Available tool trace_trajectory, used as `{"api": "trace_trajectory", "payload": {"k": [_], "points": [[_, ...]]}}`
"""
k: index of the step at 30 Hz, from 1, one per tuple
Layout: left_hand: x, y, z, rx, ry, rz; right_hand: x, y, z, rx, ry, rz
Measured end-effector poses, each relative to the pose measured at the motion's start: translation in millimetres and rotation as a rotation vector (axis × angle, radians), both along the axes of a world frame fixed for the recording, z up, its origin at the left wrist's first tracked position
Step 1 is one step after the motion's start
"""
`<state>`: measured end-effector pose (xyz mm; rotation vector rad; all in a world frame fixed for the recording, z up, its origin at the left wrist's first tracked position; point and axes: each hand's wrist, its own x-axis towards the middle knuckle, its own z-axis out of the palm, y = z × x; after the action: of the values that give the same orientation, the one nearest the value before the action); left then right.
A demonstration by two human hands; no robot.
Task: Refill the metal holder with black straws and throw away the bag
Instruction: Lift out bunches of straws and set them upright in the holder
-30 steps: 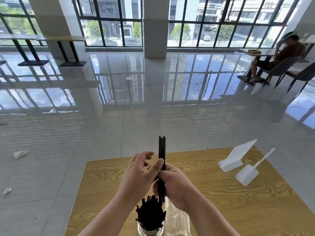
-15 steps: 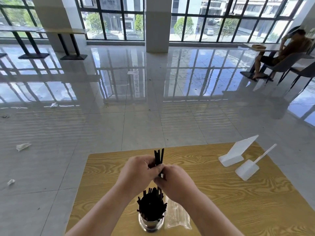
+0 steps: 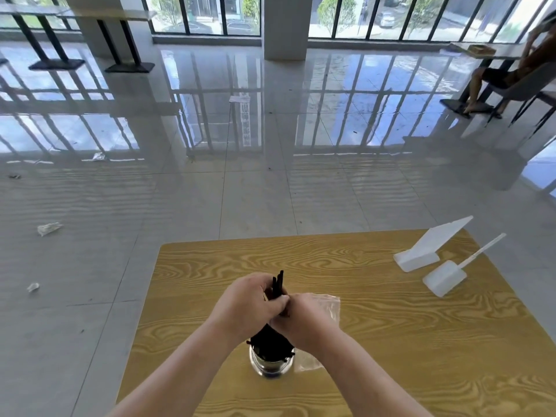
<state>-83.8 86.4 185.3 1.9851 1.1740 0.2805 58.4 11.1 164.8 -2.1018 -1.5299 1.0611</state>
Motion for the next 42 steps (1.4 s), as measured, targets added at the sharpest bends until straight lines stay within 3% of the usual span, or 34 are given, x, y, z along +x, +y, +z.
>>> {"api": "trace_trajectory", "payload": {"k": [5, 9, 22, 28, 35, 42], "points": [[-7, -1, -16, -0.03, 0.156, -0.005, -2, -3, -15, -0.042, -0.042, 0.0], [-9, -1, -23, -0.126, 0.165, -0.032, 2, -7, -13, -0.058, -0.03, -0.002], [-3, -9, -36, -0.129, 0.213, -0.111, 15, -28, -28, -0.015, -0.026, -0.075], [-8, -6, -45, -0.099, 0.319, -0.135, 18, -33, -33, 0.004, -0.02, -0.067], [-9, -8, -46, -0.056, 0.163, -0.048, 21, -34, -32, 0.136, 0.081, -0.201], [-11, -9, -61, -0.057, 0.251, -0.072, 15, -38, -48, 0.097, 0.009, -0.106]]}}
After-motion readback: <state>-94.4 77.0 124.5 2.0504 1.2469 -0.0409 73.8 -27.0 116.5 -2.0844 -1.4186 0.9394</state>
